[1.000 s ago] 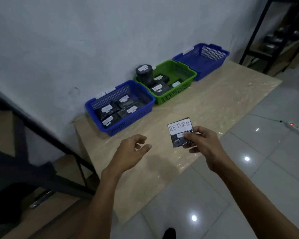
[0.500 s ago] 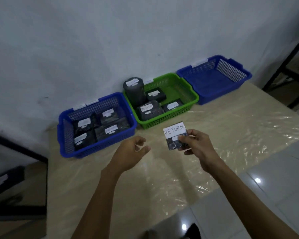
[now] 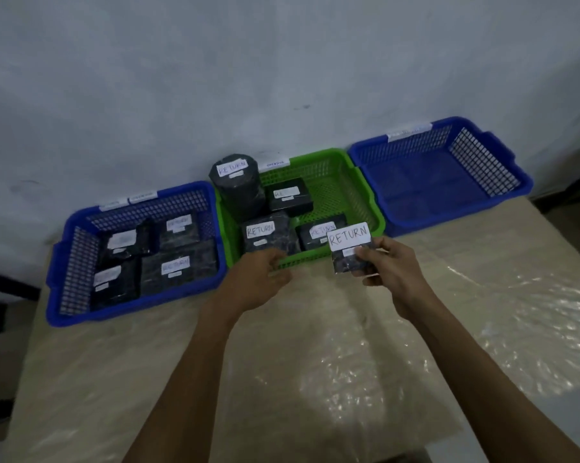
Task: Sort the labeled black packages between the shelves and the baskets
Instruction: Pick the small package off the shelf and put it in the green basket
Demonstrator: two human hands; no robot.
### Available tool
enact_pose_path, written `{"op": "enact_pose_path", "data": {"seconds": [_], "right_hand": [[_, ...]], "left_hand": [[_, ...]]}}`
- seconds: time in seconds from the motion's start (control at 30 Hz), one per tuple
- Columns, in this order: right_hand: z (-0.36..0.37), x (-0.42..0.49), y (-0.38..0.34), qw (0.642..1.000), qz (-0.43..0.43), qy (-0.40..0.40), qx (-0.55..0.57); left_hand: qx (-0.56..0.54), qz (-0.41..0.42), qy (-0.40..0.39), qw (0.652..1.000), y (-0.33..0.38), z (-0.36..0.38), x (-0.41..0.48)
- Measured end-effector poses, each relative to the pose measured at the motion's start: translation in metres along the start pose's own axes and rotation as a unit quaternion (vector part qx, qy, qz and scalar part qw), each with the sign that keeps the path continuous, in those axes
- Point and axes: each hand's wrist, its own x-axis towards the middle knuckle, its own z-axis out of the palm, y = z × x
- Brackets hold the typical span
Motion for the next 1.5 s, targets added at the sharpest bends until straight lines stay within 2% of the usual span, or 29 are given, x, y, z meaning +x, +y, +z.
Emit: {"op": "enact_pose_path", "data": {"seconds": [0.33,0.53,0.67,0.83,1.0,1.07,1.2,1.27,1.4,1.5], "right_hand": [[-0.012,0.118,-0.027,0.996,0.033,-0.076,-0.027],[0.018,0.177,-0.024,0.994,-0.005,-0.031,-0.104],[0.035,0.215,-0.014,0.978,-0.06,-0.009,-0.2],[0.053,0.245,0.002,0.948,-0.144,-0.038,-0.281],[0.066,0.268,0.014,0.939,-0.127,-0.035,-0.319],[0.066,0.269,0.013,0.912,-0.158,-0.015,-0.377],[0.066,0.264,0.012,0.795,-0.229,-0.015,-0.561],[0.066,0.26,0.016,0.755,-0.249,-0.032,-0.606],[0.067,0.259,0.029,0.697,-0.267,-0.062,-0.663],[0.064,0.26,0.032,0.689,-0.247,-0.079,-0.677]], "left_hand": [[-0.014,-0.059,0.037,0.997,0.041,0.019,0.074],[-0.058,-0.093,-0.018,0.994,0.043,0.054,0.098],[0.028,-0.109,0.027,0.993,0.034,0.076,0.108],[0.083,-0.093,0.093,0.988,0.024,0.087,0.113],[0.096,-0.059,0.102,0.988,0.019,0.091,0.114],[0.1,-0.05,0.099,0.989,0.019,0.092,0.115],[0.101,-0.047,0.094,0.989,0.018,0.092,0.117],[0.1,-0.052,0.092,0.989,0.018,0.093,0.119],[0.103,-0.051,0.092,0.989,0.018,0.093,0.119],[0.102,-0.051,0.088,0.99,0.019,0.094,0.118]]}}
